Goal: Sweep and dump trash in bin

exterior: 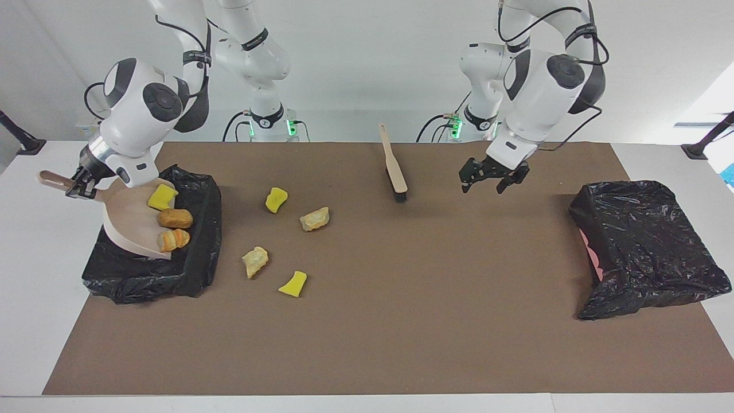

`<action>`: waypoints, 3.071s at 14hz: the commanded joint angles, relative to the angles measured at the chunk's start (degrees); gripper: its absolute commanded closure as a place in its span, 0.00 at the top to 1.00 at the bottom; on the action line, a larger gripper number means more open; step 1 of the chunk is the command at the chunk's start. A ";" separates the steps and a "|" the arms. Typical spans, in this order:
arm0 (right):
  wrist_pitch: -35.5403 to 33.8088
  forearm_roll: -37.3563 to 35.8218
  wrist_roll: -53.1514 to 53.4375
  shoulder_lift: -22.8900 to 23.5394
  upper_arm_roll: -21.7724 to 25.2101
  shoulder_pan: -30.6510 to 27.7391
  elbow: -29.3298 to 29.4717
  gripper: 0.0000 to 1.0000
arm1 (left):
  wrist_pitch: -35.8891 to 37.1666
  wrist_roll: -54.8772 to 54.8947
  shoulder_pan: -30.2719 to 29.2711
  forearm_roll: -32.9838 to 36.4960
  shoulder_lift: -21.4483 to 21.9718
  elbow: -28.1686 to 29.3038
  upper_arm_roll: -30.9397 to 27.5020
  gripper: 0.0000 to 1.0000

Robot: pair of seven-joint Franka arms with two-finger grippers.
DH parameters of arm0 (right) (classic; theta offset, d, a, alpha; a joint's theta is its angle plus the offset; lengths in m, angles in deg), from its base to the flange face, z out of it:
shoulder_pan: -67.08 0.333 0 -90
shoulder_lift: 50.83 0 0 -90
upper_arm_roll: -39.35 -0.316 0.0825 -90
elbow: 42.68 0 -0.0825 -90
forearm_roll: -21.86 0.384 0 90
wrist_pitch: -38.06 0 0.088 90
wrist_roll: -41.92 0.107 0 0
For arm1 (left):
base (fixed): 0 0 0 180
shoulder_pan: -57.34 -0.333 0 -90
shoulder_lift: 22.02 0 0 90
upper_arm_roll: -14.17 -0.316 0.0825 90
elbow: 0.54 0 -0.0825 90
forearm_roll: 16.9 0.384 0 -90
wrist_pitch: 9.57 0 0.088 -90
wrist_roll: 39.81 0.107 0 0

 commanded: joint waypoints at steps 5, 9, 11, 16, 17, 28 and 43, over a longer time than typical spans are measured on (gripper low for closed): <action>-6.55 -4.60 -2.25 -2.84 -0.54 -0.02 5.34 0.00 | 17.18 10.72 -6.88 4.30 -4.89 -15.45 0.67 1.00; -7.61 -3.02 -0.94 -1.97 -0.80 2.78 8.68 0.00 | 15.97 13.16 -7.76 4.48 -4.47 -13.98 0.58 1.00; -7.96 1.00 0.99 -0.57 -0.89 5.85 9.82 0.00 | 17.02 14.23 -8.03 7.19 -4.99 -15.64 0.58 1.00; -11.91 18.31 16.07 3.57 -1.07 10.33 16.77 0.00 | 18.70 13.97 -9.07 7.47 -4.29 -16.18 -0.21 1.00; -12.00 21.99 21.08 3.74 -0.98 12.70 17.73 0.00 | 18.61 14.06 -9.60 7.47 -4.12 -16.00 -0.21 1.00; -23.85 44.33 69.51 27.36 -0.98 27.13 47.06 0.00 | 13.95 4.83 -7.76 5.97 -4.20 -16.00 0.40 1.00; -15.26 64.66 119.37 44.08 -0.80 44.01 56.85 0.00 | 13.68 4.48 -7.94 5.97 -4.20 -16.09 0.31 1.00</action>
